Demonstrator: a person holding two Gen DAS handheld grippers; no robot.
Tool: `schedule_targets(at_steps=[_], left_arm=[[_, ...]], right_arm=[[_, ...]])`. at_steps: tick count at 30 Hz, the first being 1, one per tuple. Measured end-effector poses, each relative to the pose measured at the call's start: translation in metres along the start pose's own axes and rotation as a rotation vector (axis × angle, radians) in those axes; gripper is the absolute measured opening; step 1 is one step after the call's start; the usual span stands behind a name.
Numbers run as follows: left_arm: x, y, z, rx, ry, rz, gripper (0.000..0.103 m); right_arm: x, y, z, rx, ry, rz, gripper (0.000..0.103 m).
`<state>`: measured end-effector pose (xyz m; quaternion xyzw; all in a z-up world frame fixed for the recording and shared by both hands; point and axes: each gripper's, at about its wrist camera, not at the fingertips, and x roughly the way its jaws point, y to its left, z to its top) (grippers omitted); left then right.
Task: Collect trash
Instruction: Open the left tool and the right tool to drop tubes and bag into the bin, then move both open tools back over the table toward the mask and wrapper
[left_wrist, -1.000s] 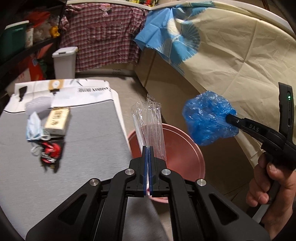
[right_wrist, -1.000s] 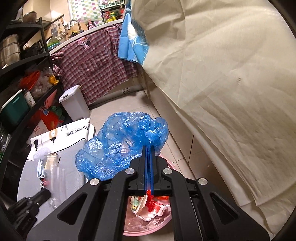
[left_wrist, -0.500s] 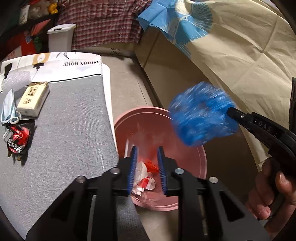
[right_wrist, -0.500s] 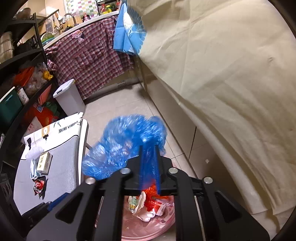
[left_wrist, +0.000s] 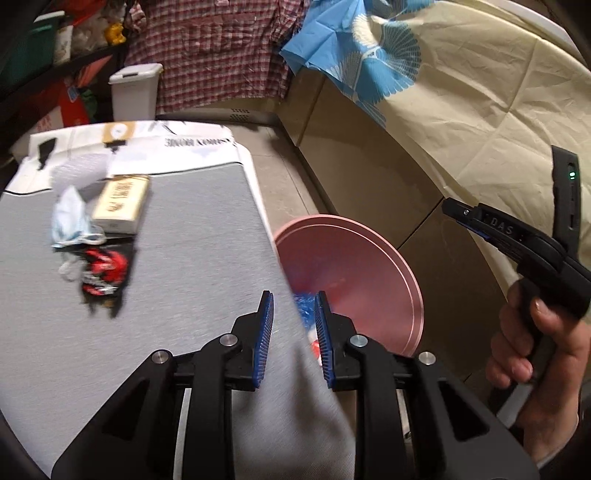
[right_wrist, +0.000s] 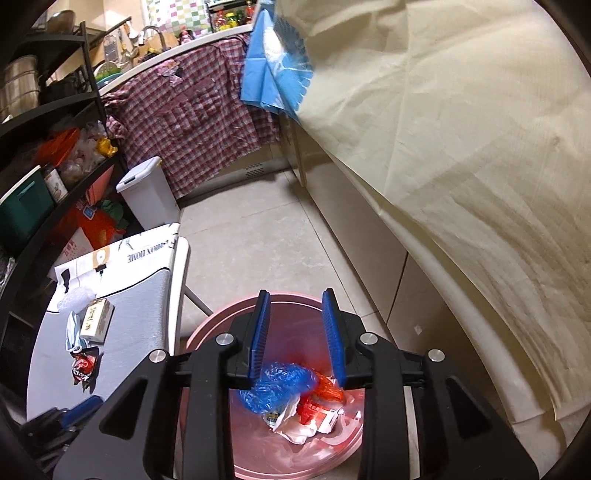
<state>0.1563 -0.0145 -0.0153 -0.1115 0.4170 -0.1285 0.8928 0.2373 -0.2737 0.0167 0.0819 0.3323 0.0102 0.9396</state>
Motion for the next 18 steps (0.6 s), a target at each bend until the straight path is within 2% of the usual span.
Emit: schedule_targets(at_steps=[4, 10, 15, 18], left_arm=[[-0.031, 0.017, 0.001, 0.022, -0.019, 0.027, 0.022], [-0.085, 0.064, 0.012, 0.033, -0.047, 0.090, 0.022], [-0.125, 0.113, 0.029, 0.007, -0.112, 0.163, 0.022], [-0.135, 0.141, 0.029, -0.046, -0.155, 0.175, 0.022]], right_arm=[[-0.010, 0.007, -0.002, -0.015, -0.023, 0.029, 0.030], [-0.029, 0.025, -0.008, -0.040, -0.049, 0.106, 0.030], [-0.034, 0.051, -0.023, -0.059, -0.021, 0.189, 0.030], [-0.040, 0.073, -0.034, -0.089, -0.019, 0.240, 0.030]])
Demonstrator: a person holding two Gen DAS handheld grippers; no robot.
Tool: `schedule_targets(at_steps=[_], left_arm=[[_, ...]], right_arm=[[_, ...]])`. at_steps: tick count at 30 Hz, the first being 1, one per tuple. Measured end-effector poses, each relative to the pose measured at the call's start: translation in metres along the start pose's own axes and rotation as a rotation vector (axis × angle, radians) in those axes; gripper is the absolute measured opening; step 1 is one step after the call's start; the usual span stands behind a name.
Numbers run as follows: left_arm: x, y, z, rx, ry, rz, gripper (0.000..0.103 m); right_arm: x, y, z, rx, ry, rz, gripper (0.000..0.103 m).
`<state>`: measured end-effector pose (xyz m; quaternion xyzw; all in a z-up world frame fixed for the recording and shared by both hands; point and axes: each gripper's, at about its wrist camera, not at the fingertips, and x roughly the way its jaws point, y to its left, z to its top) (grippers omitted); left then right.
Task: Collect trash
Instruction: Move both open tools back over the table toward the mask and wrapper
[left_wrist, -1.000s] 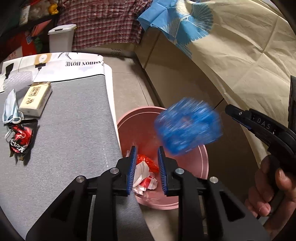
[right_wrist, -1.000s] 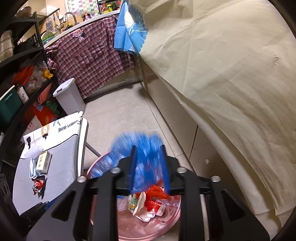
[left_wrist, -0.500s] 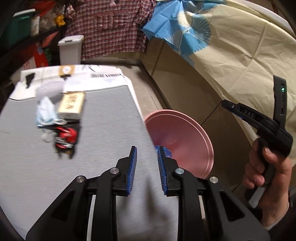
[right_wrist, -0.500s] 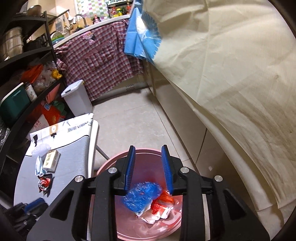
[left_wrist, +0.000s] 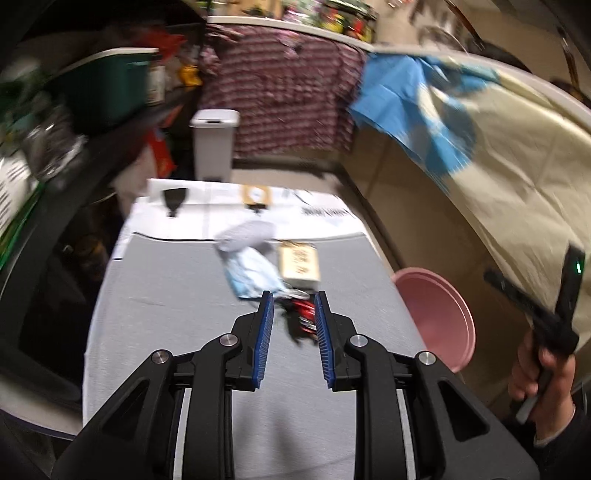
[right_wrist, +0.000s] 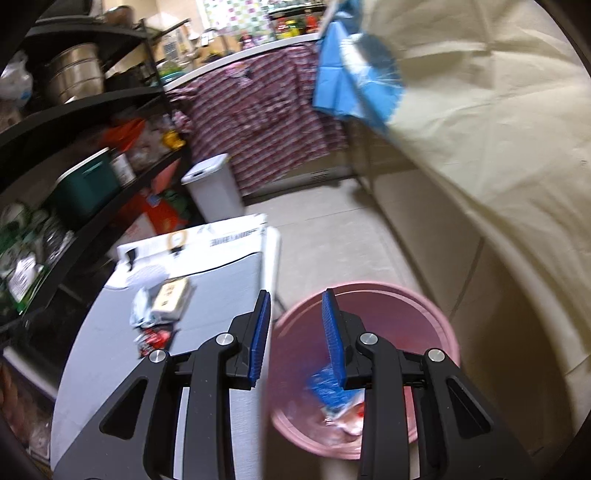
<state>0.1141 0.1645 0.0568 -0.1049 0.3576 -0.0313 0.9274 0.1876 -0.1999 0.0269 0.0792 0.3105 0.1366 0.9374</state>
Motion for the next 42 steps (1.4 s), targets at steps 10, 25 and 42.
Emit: schedule_targets(at_steps=[10, 25, 42], left_arm=[[0.017, 0.045, -0.008, -0.102, -0.018, 0.023, 0.022], [0.041, 0.071, -0.006, -0.117, -0.024, 0.051, 0.022], [0.093, 0.061, -0.011, -0.075, 0.028, 0.029, 0.022]], right_arm=[[0.019, 0.074, -0.028, -0.087, 0.022, 0.137, 0.030], [0.100, 0.156, -0.053, -0.107, 0.207, 0.244, 0.065], [0.161, 0.165, -0.065, -0.117, 0.340, 0.158, 0.061]])
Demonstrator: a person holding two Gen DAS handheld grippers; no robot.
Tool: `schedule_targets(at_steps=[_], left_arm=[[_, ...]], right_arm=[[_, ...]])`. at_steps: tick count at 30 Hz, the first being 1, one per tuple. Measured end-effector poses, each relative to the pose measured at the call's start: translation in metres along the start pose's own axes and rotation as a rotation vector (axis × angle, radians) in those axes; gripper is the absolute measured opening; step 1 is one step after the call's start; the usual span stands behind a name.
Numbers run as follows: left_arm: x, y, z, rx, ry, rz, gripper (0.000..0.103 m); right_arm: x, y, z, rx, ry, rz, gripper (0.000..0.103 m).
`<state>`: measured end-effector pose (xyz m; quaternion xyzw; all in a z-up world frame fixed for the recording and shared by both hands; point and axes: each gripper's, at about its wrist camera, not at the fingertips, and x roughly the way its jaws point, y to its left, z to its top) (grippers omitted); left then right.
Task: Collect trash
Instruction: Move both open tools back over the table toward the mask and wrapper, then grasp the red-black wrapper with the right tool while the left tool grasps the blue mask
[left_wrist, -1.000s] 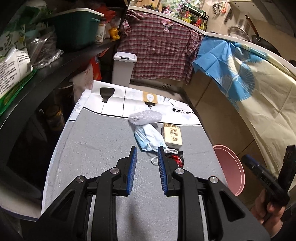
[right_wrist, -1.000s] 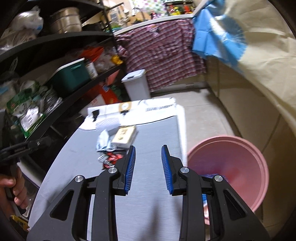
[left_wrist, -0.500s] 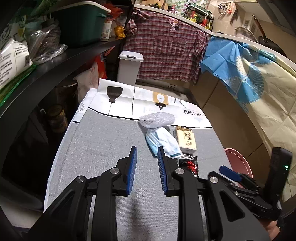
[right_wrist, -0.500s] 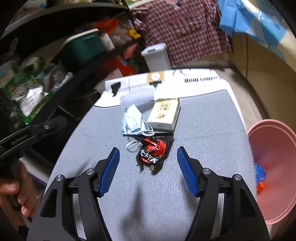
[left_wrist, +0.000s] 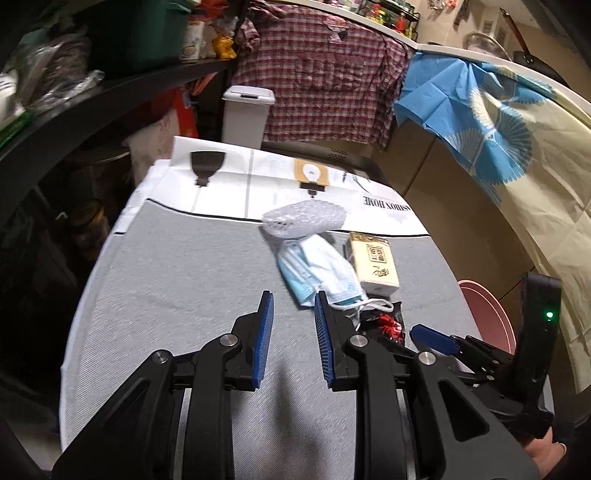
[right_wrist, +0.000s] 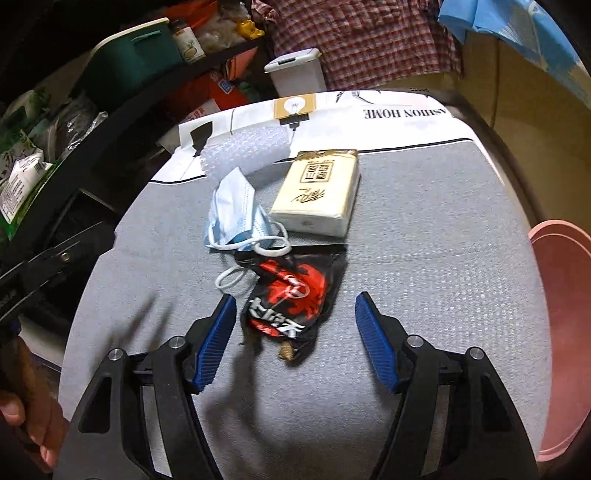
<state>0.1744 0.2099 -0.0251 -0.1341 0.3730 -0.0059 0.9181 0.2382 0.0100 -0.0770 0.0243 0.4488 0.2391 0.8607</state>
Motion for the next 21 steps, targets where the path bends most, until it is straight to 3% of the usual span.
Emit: schedule_targets(at_steps=[3, 5, 9, 12, 21], left_arm=[[0.013, -0.006, 0.001, 0.002, 0.009, -0.015, 0.027], [0.024, -0.009, 0.000, 0.005, 0.021, -0.012, 0.036], [0.045, -0.014, 0.001, -0.007, 0.053, 0.000, 0.039], [0.052, -0.017, 0.006, -0.020, 0.047, 0.009, 0.053], [0.078, -0.032, 0.011, -0.028, 0.108, 0.020, 0.062]], right_arm=[[-0.001, -0.010, 0.001, 0.017, 0.017, -0.001, 0.043], [-0.003, -0.015, 0.000, 0.020, 0.017, 0.000, 0.042], [-0.008, -0.022, -0.001, 0.006, 0.020, -0.016, 0.042], [-0.012, -0.028, -0.003, 0.016, 0.027, -0.014, 0.042], [-0.015, -0.035, -0.003, 0.032, 0.036, 0.006, 0.042]])
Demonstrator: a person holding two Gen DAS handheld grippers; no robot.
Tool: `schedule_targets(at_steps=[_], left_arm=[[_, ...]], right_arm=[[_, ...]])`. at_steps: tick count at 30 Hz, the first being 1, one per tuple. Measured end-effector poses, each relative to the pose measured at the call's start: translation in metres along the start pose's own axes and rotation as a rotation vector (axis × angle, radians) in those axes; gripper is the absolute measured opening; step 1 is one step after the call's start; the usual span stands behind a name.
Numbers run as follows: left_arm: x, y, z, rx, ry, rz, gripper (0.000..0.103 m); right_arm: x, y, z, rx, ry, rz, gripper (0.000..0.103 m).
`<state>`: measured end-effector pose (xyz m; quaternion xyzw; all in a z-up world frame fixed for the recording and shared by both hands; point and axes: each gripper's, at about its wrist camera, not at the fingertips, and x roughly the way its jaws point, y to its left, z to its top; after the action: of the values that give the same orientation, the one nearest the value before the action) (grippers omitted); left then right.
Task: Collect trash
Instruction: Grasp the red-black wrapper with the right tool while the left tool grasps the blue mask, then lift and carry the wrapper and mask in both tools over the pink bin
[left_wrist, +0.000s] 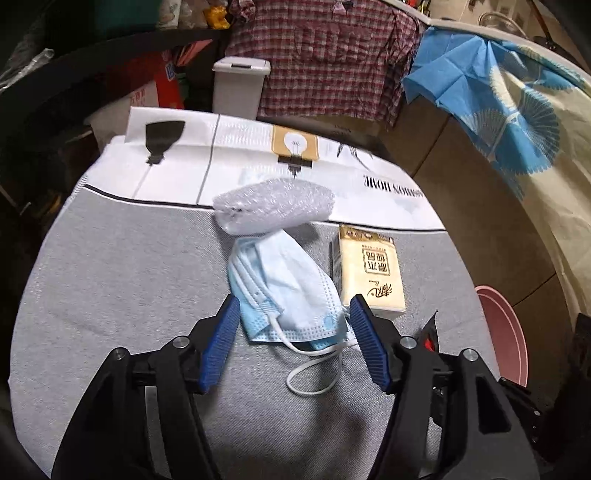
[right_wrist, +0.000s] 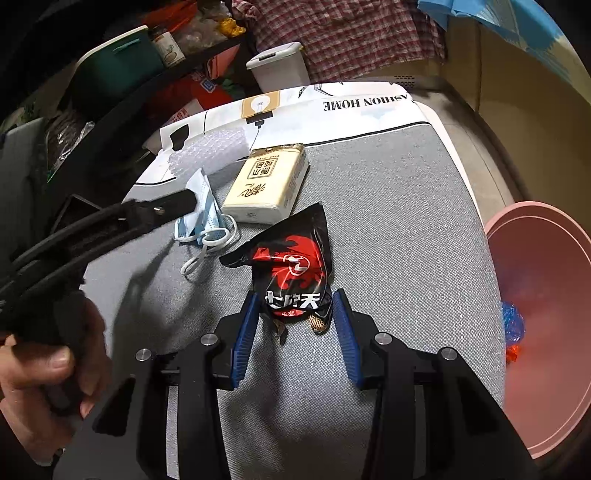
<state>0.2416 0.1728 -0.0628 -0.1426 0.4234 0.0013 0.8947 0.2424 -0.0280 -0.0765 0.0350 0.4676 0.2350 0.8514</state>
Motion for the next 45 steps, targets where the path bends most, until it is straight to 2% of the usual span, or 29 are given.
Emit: schedule_targets(at_steps=[4, 6, 8, 9, 11, 13, 23, 37, 45], left_arm=[[0.014, -0.003, -0.007, 0.045, 0.057, 0.040, 0.062], [0.015, 0.001, -0.009, 0.047, 0.061, 0.048, 0.057], [0.011, 0.007, -0.010, 0.038, 0.052, 0.057, 0.041], [0.009, 0.012, -0.010, 0.026, 0.050, 0.057, 0.038], [0.005, 0.017, -0.012, 0.019, 0.046, 0.063, 0.023], [0.001, 0.021, -0.014, 0.023, 0.042, 0.070, 0.012], [-0.043, 0.021, -0.030, 0.063, -0.001, 0.084, 0.008], [-0.107, 0.000, -0.045, 0.081, -0.077, 0.042, 0.008], [-0.128, -0.011, -0.053, 0.080, -0.099, 0.013, 0.008]], right_arm=[[0.001, 0.000, -0.001, -0.004, 0.002, 0.002, 0.042], [0.001, 0.000, 0.000, 0.000, 0.002, 0.006, 0.042], [0.001, 0.000, 0.000, -0.001, 0.002, 0.007, 0.042], [0.001, 0.000, 0.001, -0.002, 0.002, 0.007, 0.042], [0.001, 0.000, 0.001, -0.002, 0.001, 0.006, 0.042], [0.001, 0.000, 0.001, -0.001, -0.001, 0.005, 0.042], [-0.013, 0.006, -0.001, -0.011, -0.028, 0.005, 0.041], [-0.045, 0.012, -0.016, -0.037, -0.089, -0.019, 0.039], [-0.067, 0.015, -0.019, -0.056, -0.128, -0.036, 0.039]])
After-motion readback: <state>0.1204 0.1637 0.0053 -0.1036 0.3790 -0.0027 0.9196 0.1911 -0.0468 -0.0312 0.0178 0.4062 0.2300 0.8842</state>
